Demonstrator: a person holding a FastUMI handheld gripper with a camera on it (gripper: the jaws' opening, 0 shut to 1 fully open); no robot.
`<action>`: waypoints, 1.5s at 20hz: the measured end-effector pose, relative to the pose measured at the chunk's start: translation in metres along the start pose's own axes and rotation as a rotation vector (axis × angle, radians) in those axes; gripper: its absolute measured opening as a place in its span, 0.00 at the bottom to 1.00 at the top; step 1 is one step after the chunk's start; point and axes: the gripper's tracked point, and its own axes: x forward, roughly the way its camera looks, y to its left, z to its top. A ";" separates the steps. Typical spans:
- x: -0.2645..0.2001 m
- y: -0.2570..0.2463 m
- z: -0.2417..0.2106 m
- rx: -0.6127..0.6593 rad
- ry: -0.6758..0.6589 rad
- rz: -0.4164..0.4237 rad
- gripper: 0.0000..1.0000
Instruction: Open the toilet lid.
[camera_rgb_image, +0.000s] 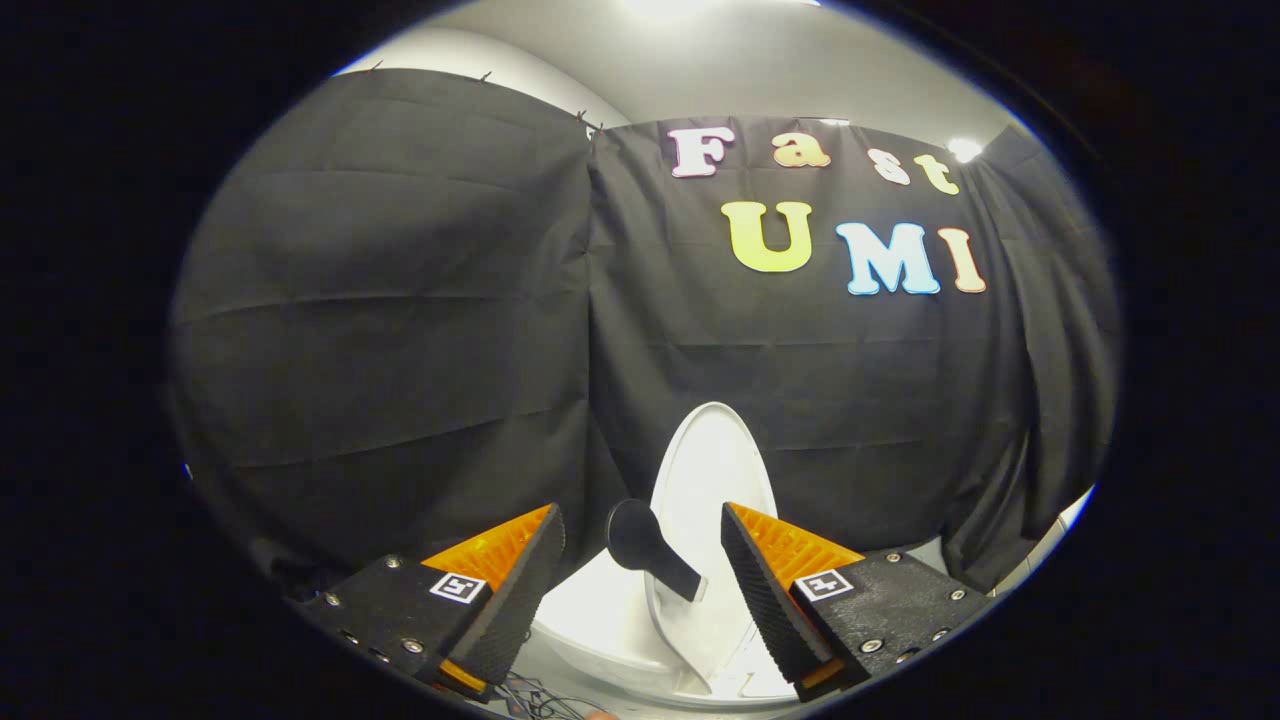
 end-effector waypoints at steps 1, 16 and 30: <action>-0.014 0.000 0.004 0.007 -0.009 0.031 0.96; -0.200 -0.266 0.077 -0.171 -0.260 -0.208 0.95; -0.249 -0.385 0.008 -0.105 -0.063 -0.503 0.95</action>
